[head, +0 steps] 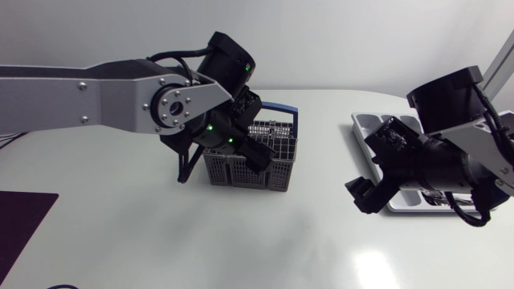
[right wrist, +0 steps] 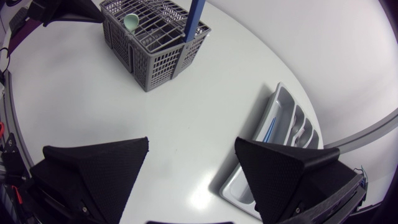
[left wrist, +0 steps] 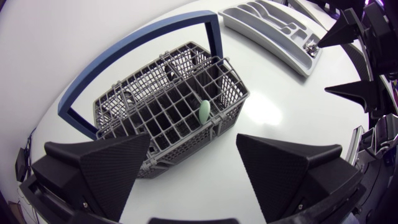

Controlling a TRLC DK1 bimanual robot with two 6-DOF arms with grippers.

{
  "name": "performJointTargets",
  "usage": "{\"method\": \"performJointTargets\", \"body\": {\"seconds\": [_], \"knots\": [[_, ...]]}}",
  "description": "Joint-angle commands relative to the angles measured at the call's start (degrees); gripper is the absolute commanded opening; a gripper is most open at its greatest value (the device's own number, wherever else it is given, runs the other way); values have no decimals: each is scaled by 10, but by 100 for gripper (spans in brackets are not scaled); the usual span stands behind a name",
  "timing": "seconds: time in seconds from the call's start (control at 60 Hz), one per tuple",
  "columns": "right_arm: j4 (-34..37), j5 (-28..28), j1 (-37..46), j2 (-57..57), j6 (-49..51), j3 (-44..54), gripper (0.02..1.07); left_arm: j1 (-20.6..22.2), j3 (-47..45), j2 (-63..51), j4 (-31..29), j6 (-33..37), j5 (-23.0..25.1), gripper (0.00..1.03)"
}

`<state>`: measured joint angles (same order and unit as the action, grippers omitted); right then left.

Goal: Unload the cutlery basket into the drawer organizer.

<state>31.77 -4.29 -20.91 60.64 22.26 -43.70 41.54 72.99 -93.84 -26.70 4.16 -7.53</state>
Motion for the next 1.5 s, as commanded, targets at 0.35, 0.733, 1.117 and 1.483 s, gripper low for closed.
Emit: {"method": "performJointTargets", "body": {"seconds": [0.35,0.733,1.117,1.483], "knots": [[-29,10,-21,29,-18,40,100,35,71,-78,-18,20,-101,95],[-45,13,-28,41,-16,47,100,35,101,-118,-19,24,-131,82],[-51,14,-28,46,-15,53,99,41,109,-130,-18,23,-137,39],[-51,13,-28,41,-13,57,99,51,104,-133,-17,21,-137,24]]}}
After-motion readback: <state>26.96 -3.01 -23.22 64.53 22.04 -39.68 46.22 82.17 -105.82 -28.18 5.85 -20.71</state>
